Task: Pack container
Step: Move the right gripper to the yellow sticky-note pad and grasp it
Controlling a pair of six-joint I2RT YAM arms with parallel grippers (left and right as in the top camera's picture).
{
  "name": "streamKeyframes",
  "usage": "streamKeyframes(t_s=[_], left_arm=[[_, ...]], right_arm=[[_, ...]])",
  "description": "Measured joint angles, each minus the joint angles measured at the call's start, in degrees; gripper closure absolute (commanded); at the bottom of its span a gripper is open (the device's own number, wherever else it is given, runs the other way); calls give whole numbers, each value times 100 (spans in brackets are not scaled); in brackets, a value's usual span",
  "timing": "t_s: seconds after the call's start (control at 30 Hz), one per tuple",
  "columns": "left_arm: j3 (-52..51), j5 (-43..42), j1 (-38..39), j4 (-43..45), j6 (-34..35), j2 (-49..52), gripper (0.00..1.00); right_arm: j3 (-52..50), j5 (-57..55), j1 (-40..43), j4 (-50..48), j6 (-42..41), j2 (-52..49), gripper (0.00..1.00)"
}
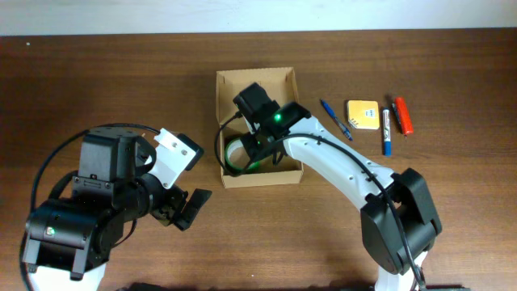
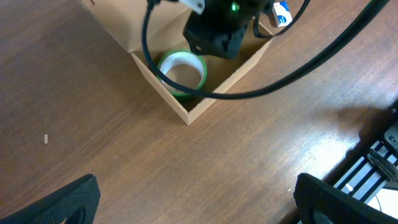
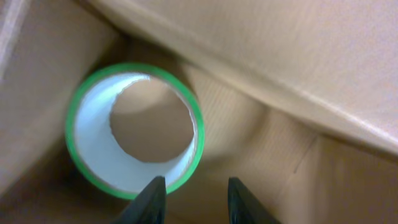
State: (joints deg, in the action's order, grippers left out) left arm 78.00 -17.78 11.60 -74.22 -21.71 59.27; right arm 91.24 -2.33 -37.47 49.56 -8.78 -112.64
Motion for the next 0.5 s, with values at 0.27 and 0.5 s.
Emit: streamKeyframes(t_s=[0.27,0.5], left_arm=[[0,2,0,0,0,0,0],[0,2,0,0,0,0,1]], right_arm=[[870,-7,485,511,118,374,60],[1029,-9,1565,562,133,691,58]])
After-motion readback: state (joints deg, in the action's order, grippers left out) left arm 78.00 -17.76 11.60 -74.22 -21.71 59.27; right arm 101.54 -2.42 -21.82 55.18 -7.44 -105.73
